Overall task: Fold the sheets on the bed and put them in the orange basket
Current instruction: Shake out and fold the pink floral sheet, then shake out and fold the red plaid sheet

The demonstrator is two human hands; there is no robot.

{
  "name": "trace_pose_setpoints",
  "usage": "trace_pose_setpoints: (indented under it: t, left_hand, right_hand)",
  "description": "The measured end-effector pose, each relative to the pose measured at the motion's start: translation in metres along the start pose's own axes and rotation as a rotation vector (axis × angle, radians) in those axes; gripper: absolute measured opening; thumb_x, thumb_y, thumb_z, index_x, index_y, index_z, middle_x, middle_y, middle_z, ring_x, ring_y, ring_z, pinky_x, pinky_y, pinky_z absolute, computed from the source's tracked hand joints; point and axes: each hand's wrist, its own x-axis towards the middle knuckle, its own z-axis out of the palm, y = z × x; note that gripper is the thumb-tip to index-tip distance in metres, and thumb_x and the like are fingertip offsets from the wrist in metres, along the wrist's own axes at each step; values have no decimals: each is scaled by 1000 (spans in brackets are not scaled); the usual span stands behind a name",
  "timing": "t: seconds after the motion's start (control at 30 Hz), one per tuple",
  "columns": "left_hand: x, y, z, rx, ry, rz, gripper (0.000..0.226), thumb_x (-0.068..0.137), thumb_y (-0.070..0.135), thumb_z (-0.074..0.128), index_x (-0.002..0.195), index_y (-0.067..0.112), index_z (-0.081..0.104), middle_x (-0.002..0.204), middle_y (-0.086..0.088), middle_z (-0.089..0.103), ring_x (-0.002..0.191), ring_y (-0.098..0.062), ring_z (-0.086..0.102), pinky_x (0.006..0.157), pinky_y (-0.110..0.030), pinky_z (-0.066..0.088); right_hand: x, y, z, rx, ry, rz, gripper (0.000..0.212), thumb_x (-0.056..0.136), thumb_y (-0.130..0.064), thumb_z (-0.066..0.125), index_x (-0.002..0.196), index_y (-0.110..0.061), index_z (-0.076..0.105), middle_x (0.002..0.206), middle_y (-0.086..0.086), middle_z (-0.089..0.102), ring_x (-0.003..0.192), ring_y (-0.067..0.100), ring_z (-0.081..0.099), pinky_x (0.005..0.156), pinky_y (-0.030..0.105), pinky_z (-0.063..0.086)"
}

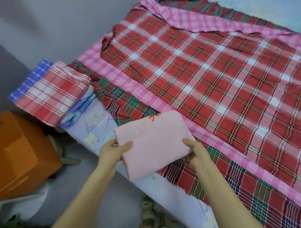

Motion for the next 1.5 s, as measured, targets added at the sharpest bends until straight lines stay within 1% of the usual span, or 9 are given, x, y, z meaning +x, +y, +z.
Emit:
trace_pose_setpoints:
  t: [0.1, 0.23, 0.57, 0.67, 0.87, 0.97, 1.1, 1.3, 1.5]
  left_hand:
    - [-11, 37, -41, -72, 57, 47, 15, 78, 4, 72, 90, 3, 63, 85, -11, 66, 66, -19, 59, 48, -20, 51]
    - [-1, 72, -105, -242, 139, 19, 15, 79, 2, 70, 93, 2, 64, 92, -14, 66, 73, -24, 61, 75, -39, 52]
    - [116, 161, -292, -360, 277, 53, 17, 86, -2, 62, 103, -4, 59, 104, -17, 60, 71, -22, 58, 61, -33, 47]
    - [170, 184, -336, -356, 286, 18, 31, 87, -1, 61, 116, -7, 53, 109, -17, 59, 85, -30, 58, 70, -36, 49]
    - [284, 200, -397, -151, 226, -194, 40, 87, 4, 64, 122, -9, 50, 111, -21, 61, 104, -38, 58, 85, -45, 46]
    - [311, 194, -395, 290, 253, -260, 43, 85, 13, 64, 118, -11, 49, 94, -21, 60, 88, -35, 59, 81, -42, 47]
    - [322, 220, -381, 575, 481, 129, 38, 82, 9, 64, 114, -5, 49, 108, -22, 58, 100, -39, 56, 80, -41, 44]
    - [367, 293, -326, 571, 309, 469, 21, 83, 6, 61, 104, 3, 61, 95, -12, 61, 89, -29, 57, 76, -36, 43]
    - [436, 347, -214, 636, 106, 710, 8, 86, 11, 59, 88, 6, 66, 89, -6, 59, 83, -25, 57, 78, -38, 47]
  right_hand:
    - [-37, -18, 43, -85, -103, -151, 20, 73, 0, 70, 92, 0, 63, 74, 8, 60, 57, 19, 50, 49, 27, 38]
    - [-80, -26, 125, -163, -204, -342, 51, 61, -4, 79, 107, -1, 56, 87, 10, 62, 61, 15, 51, 44, 19, 40]
    - [-101, 6, 390, -305, -453, -416, 35, 68, 9, 72, 100, -2, 63, 102, 22, 68, 81, 28, 60, 72, 37, 51]
    - [-94, 11, 464, -312, -425, -401, 38, 73, 10, 68, 109, 0, 59, 100, 15, 66, 71, 20, 58, 51, 17, 49]
    - [-55, 28, 571, -448, -304, -413, 52, 77, 3, 70, 125, -4, 51, 121, 17, 58, 89, 21, 55, 68, 26, 46]
    - [-31, 35, 580, -982, -135, -552, 58, 83, -30, 69, 132, -9, 46, 128, 11, 56, 105, 24, 56, 89, 31, 44]
    - [-15, 17, 579, -1364, -144, -533, 63, 81, -53, 64, 127, -13, 49, 119, -1, 57, 112, 22, 56, 90, 31, 43]
    - [10, -58, 569, -1053, 13, -590, 33, 90, -45, 58, 102, -14, 58, 86, -5, 58, 93, 23, 60, 83, 37, 48]
    - [97, -106, 528, -1292, 295, -518, 53, 93, -41, 52, 136, -12, 45, 132, 10, 56, 116, 30, 55, 93, 34, 44]
